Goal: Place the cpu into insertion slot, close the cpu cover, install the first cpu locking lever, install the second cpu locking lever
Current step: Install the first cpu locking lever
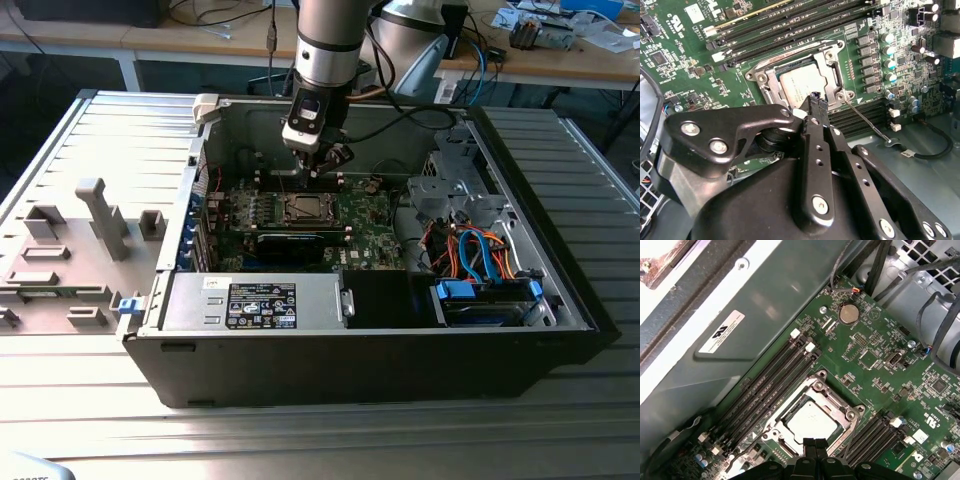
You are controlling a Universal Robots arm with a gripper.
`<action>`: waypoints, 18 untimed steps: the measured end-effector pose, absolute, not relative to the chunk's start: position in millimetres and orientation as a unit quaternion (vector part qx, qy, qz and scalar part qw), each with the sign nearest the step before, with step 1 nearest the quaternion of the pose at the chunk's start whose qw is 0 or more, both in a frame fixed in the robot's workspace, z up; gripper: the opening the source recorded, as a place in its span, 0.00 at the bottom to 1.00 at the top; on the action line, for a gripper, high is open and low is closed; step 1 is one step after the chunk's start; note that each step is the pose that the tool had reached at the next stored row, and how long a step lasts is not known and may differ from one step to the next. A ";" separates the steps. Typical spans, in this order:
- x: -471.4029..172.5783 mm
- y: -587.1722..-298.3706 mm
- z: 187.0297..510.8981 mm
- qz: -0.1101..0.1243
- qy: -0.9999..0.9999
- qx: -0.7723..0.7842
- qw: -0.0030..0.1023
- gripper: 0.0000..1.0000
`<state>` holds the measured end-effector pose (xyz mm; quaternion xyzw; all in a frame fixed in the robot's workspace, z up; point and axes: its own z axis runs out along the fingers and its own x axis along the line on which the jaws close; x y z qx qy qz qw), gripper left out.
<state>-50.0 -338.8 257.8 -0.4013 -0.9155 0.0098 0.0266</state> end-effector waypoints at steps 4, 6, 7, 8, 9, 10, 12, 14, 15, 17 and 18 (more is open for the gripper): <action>-50.0 -338.8 257.8 0.010 -0.917 -0.397 0.027 0.11; -50.0 -338.8 257.8 0.010 -0.918 -0.395 0.027 0.11; -50.0 -338.8 257.8 0.010 -0.919 -0.394 0.026 0.11; -50.0 -338.8 257.8 0.010 -0.919 -0.392 0.026 0.11; -50.0 -338.8 257.8 0.010 -0.920 -0.391 0.026 0.11; -50.0 -338.8 257.8 0.010 -0.920 -0.390 0.026 0.11; -50.0 -338.8 257.8 0.010 -0.921 -0.388 0.026 0.11; -50.0 -338.8 257.8 0.010 -0.922 -0.386 0.026 0.11; -50.0 -338.8 257.8 0.010 -0.923 -0.385 0.026 0.11; -50.0 -338.8 257.8 0.010 -0.925 -0.380 0.026 0.11; -50.0 -338.8 257.8 0.010 -0.925 -0.379 0.026 0.11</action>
